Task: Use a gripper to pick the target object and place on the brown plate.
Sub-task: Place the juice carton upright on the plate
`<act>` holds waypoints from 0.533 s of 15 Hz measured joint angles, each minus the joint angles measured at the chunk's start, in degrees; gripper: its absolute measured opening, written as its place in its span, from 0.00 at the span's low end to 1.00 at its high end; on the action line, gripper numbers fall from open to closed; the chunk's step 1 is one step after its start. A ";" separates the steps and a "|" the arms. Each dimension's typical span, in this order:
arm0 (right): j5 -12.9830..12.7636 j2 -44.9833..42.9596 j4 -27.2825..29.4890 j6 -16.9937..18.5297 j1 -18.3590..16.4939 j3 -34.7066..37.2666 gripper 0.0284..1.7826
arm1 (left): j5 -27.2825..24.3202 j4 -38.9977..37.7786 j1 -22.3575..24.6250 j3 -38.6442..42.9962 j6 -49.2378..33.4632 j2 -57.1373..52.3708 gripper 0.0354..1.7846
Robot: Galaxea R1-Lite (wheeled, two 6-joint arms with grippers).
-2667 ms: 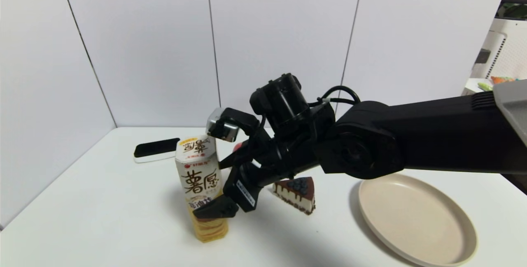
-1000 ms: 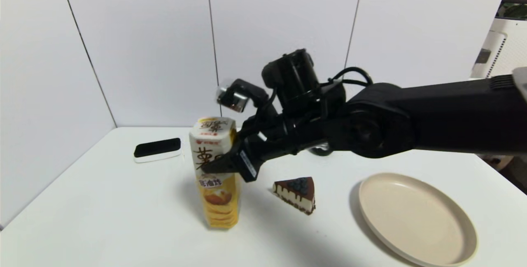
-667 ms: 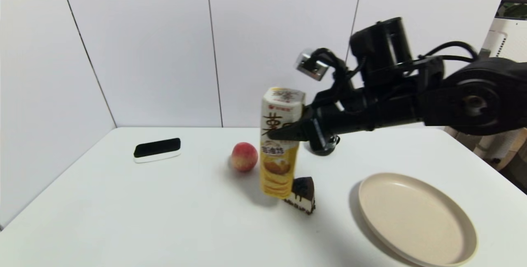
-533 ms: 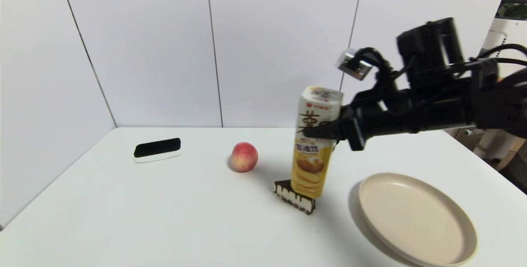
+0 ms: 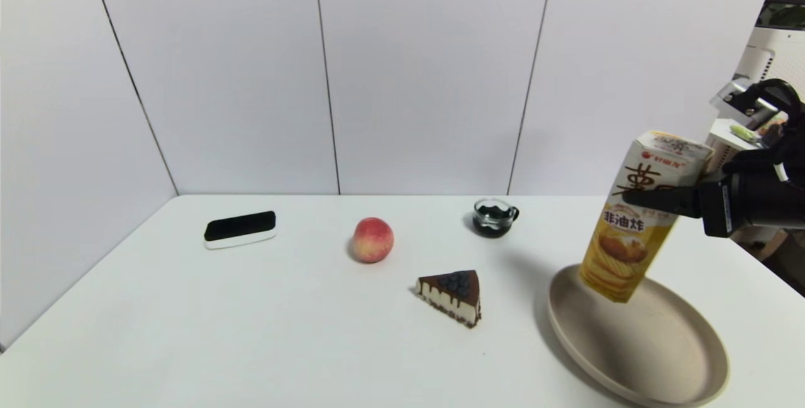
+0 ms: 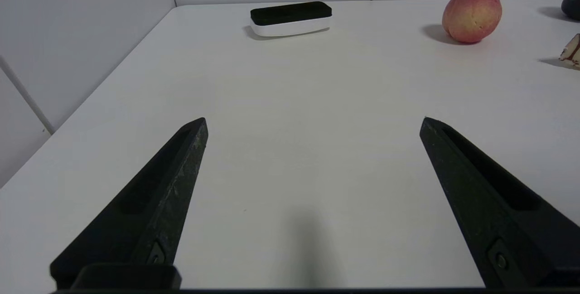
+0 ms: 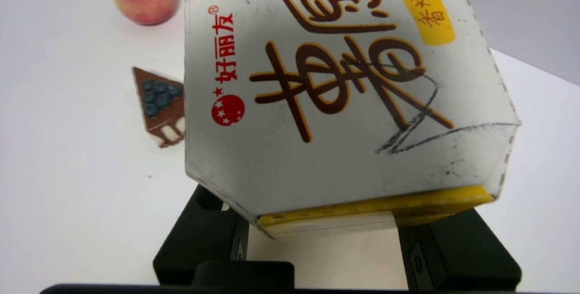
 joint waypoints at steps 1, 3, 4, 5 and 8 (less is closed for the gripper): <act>0.02 -0.51 -0.33 -0.16 -1.18 1.16 0.48 | 0.02 0.00 0.00 0.00 0.00 0.00 0.94; -0.02 -1.04 -0.57 -0.61 -2.76 3.47 0.48 | 0.02 0.00 0.00 0.00 0.00 0.00 0.94; -0.05 -1.07 -0.96 -0.68 -3.06 4.61 0.48 | 0.00 0.00 0.00 0.00 0.00 0.00 0.94; -0.05 -1.04 -2.05 -0.69 -3.25 6.07 0.48 | 0.02 0.00 0.00 0.00 0.00 0.00 0.94; 0.00 -0.62 -6.55 -0.69 -3.55 10.20 0.48 | 0.02 0.00 0.00 0.00 0.00 0.00 0.94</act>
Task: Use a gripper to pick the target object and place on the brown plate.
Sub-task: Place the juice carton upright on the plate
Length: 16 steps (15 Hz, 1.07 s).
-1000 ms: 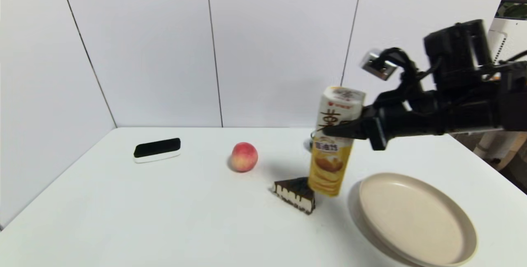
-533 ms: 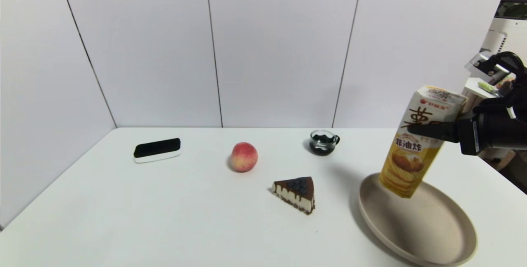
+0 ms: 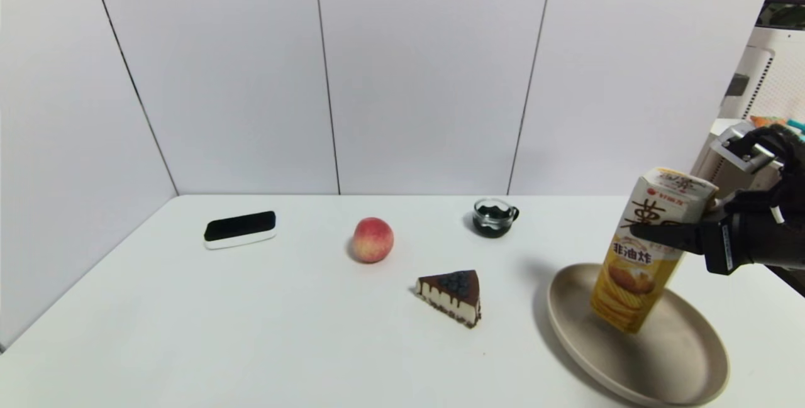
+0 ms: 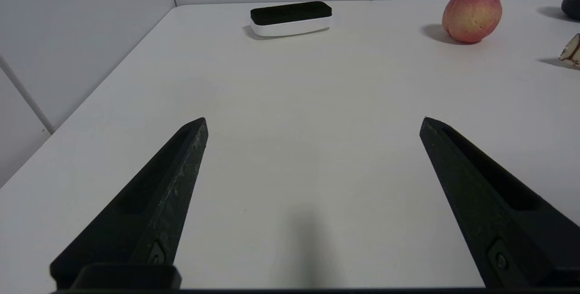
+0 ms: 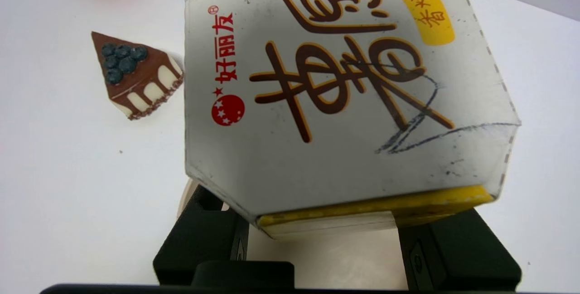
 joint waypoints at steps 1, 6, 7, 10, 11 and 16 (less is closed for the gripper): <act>0.06 0.22 -0.91 -0.02 0.00 0.88 0.48 | 0.00 0.00 0.00 0.02 0.02 0.00 0.94; 0.04 0.93 -1.83 -0.07 0.00 1.68 0.63 | 0.00 0.00 0.00 0.00 0.00 -0.02 0.94; 0.09 0.85 -1.82 -0.10 0.05 1.68 0.67 | 0.00 0.00 0.00 0.00 0.00 -0.02 0.94; 0.02 -0.12 -1.00 0.00 0.00 1.73 0.76 | 0.00 0.00 0.00 0.00 0.02 -0.02 0.94; -0.05 -0.83 -0.66 0.20 0.00 1.76 0.79 | 0.00 0.00 0.00 0.00 0.02 -0.02 0.94; -2.21 -7.89 6.40 2.16 -1.41 3.61 0.87 | 0.00 0.00 0.00 -0.02 -0.02 -0.02 0.94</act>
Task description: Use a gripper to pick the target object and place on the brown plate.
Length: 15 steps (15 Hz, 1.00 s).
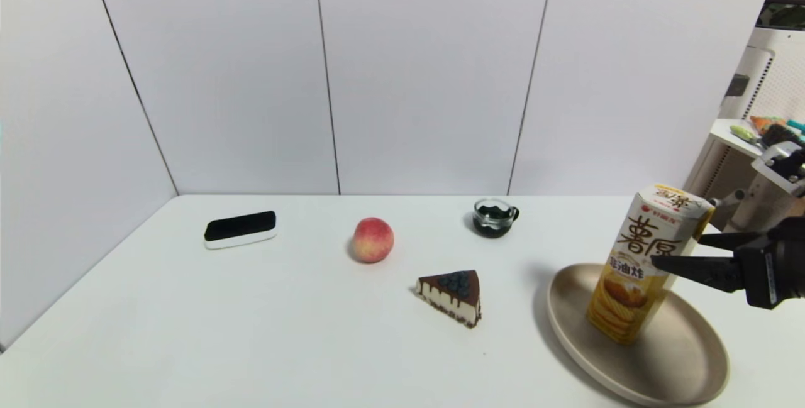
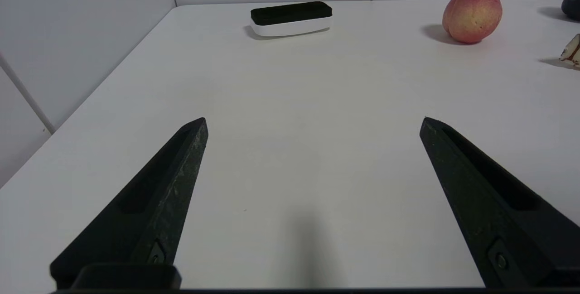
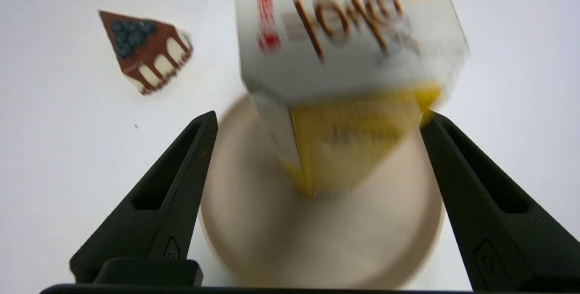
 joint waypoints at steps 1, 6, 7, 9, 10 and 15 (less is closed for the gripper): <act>-2.01 -2.10 1.35 0.85 -0.24 1.29 0.88 | 0.00 0.00 0.00 0.00 0.02 0.00 0.94; -11.13 -18.44 3.07 3.80 0.28 11.39 0.92 | 0.00 0.00 0.00 0.05 0.05 0.00 0.94; -12.75 -22.74 3.06 3.97 0.44 14.17 0.92 | 0.00 0.00 0.00 0.05 0.00 0.00 0.94; -16.70 -32.39 2.90 5.02 1.33 20.07 0.93 | 0.00 0.00 0.00 0.05 0.02 0.00 0.94; -18.41 -36.78 2.93 5.73 2.10 22.25 0.93 | 0.00 0.00 0.00 0.05 0.02 0.00 0.94; -21.88 -58.19 -0.35 7.47 4.63 36.90 0.95 | 0.00 0.00 0.00 0.00 0.02 0.00 0.94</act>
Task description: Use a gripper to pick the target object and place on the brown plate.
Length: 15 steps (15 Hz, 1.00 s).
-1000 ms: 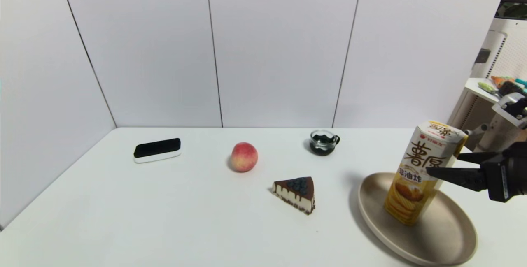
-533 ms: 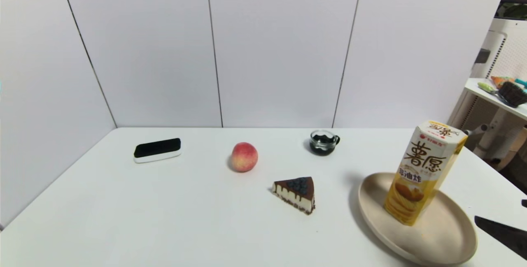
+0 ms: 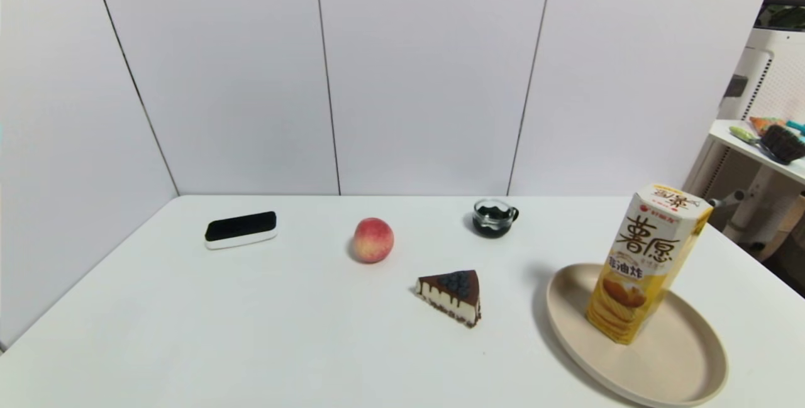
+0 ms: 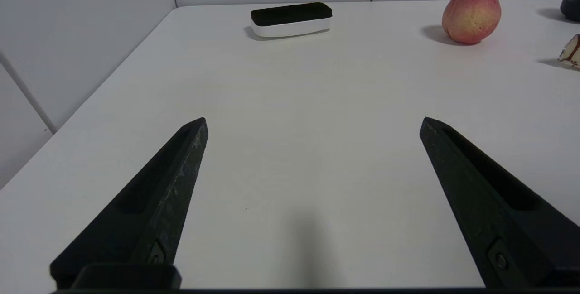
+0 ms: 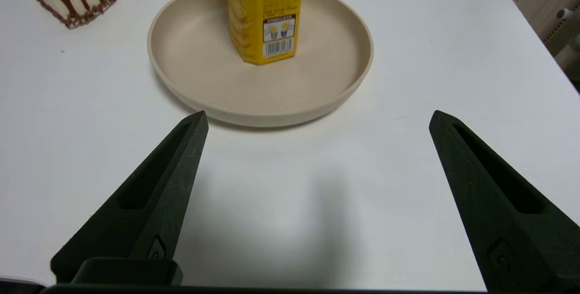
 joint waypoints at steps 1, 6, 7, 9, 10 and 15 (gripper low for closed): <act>0.02 -3.29 -1.96 0.22 0.10 2.13 0.95 | 0.00 0.00 0.00 0.00 0.00 0.00 0.94; -0.39 -13.09 -4.75 2.83 0.18 5.52 0.95 | 0.00 0.00 0.00 0.00 0.00 0.00 0.94; -0.52 -13.59 -4.75 3.69 0.18 5.61 0.95 | 0.00 0.00 0.00 0.00 0.00 0.00 0.94; -0.68 -14.26 -4.78 4.94 0.18 5.63 0.95 | 0.00 0.00 0.00 0.02 0.00 0.00 0.94; -0.90 -14.47 -4.89 4.99 0.18 5.66 0.95 | 0.00 0.00 0.00 0.02 0.02 0.00 0.94; -1.02 -14.58 -4.66 3.85 0.12 5.71 0.95 | 0.00 0.00 0.00 0.05 0.00 0.00 0.94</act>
